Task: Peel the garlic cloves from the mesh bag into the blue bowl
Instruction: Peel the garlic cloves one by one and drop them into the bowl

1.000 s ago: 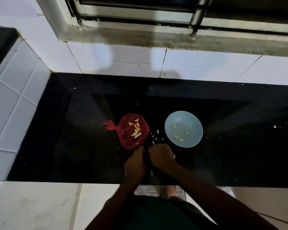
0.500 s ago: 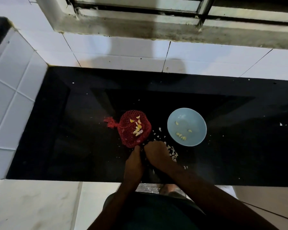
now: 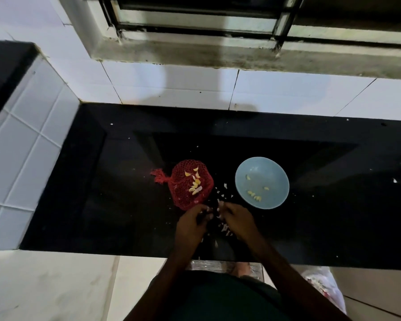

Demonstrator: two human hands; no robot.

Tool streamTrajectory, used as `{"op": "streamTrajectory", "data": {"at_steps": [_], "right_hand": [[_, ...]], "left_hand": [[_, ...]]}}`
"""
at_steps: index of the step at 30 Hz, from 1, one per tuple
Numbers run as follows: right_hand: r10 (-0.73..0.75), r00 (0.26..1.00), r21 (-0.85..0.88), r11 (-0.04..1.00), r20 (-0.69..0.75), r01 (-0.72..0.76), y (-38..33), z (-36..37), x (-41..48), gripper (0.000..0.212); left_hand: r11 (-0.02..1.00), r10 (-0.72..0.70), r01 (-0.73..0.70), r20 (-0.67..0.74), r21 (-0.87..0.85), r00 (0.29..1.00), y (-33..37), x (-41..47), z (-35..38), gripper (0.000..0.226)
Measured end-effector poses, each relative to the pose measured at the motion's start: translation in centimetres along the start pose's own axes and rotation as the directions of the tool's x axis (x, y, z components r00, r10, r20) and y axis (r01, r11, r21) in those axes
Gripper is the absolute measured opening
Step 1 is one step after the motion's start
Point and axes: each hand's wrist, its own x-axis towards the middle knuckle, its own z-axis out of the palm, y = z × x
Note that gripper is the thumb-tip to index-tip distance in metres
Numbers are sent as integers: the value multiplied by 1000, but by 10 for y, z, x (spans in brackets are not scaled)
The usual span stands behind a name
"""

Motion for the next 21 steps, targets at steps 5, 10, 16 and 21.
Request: {"op": "streamTrajectory", "data": {"at_steps": [5,10,16,21], "right_hand": [[19,999,704,709,44,-45,-13,-20,-19,45],[44,996,843,531,72,-84,-30,-43,-39,43],[-178,983,803,578,-50,146,-35,-64,-45,41],[-350,891,540,710,-287,453,-11,-84,-36,19]], "left_hand": [[967,126,-138,-67,-215,990,43,-6,2,30],[937,222,-240,-96,-255,970,70,-5,2,15],[929,250,-267,-95,-255,964,94,-8,4,18],[945,194,-196,-35,-262,980,105,-8,3,11]]}}
